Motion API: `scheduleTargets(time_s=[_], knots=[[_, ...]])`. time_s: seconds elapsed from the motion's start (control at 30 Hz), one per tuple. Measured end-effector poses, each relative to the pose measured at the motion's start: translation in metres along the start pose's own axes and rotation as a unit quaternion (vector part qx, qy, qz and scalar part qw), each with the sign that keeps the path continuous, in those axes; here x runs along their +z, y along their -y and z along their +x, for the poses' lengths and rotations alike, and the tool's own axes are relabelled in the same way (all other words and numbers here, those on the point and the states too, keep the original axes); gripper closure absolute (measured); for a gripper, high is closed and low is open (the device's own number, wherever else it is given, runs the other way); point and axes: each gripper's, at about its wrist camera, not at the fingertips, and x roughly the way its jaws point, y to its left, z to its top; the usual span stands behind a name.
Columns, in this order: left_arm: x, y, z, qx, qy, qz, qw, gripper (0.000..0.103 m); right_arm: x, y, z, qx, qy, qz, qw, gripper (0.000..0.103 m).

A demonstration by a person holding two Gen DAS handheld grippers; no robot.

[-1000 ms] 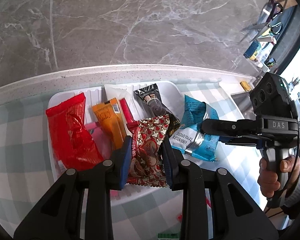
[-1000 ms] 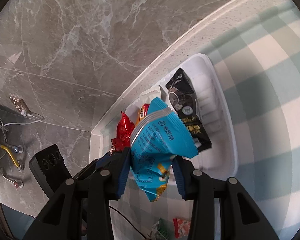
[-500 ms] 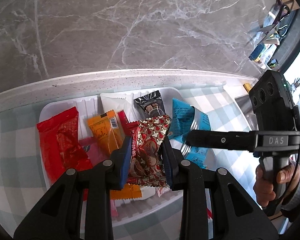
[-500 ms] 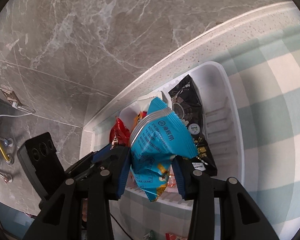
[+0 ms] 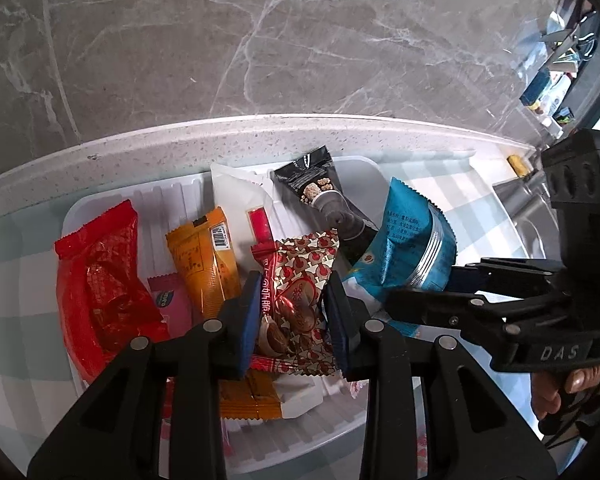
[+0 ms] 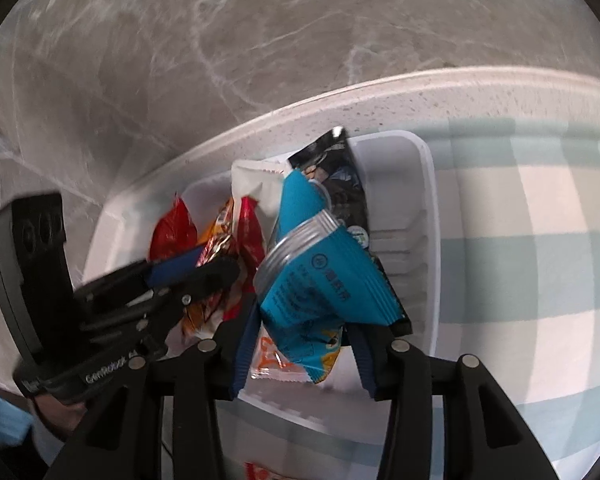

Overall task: Organize snacks
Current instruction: 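Lower both packs into the white tray and open both tools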

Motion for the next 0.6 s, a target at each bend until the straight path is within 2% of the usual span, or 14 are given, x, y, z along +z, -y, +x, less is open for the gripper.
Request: scheduleTargets(time_s=[0.1, 0.13, 0.3, 0.6], knots=[[-0.001, 0.002, 0.0, 0.008, 0.003, 0.002, 1.0, 0.068, -0.002, -0.008, -0.001, -0.008, 0.002, -0.021, 1.0, 0.055], [-0.001, 0.003, 0.0, 0.009, 0.006, 0.002, 0.9999, 0.063, -0.003, -0.013, -0.001, -0.012, 0.0, -0.03, 0.999, 0.054], [-0.001, 0.003, -0.005, 0.009, 0.015, -0.002, 0.9998, 0.062, -0.004, -0.026, -0.006, -0.036, 0.006, -0.064, 0.997, 0.046], [-0.006, -0.004, -0.021, 0.008, 0.031, -0.013, 0.9994, 0.061, -0.001, -0.014, -0.022, -0.036, 0.033, -0.04, 0.998, 0.045]])
